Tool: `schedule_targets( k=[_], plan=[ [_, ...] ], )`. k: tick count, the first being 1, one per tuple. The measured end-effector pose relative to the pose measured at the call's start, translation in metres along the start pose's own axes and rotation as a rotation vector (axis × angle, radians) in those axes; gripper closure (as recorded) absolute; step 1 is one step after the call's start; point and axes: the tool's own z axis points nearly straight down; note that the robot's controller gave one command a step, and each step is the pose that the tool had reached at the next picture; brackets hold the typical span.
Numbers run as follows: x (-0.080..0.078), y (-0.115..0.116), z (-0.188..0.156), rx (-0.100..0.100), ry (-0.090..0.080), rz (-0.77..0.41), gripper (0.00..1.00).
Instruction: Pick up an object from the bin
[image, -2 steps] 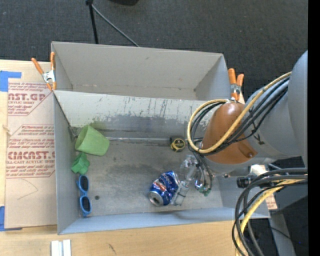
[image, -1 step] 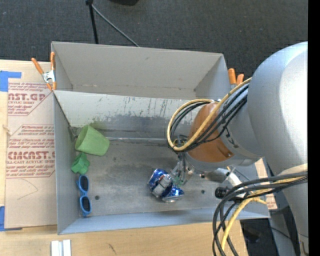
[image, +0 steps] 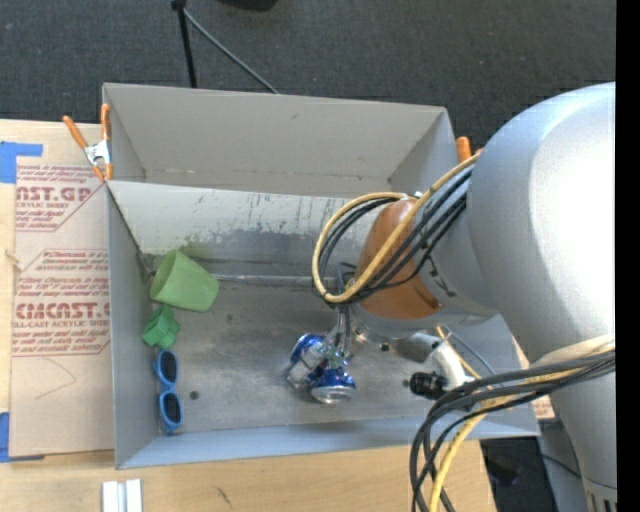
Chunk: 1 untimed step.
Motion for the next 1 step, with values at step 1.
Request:
schedule_targets(
  k=[1],
  plan=[
    [-0.0011,-0.0009,-0.0006,0.001,-0.001,0.001,1.00]
  ],
)
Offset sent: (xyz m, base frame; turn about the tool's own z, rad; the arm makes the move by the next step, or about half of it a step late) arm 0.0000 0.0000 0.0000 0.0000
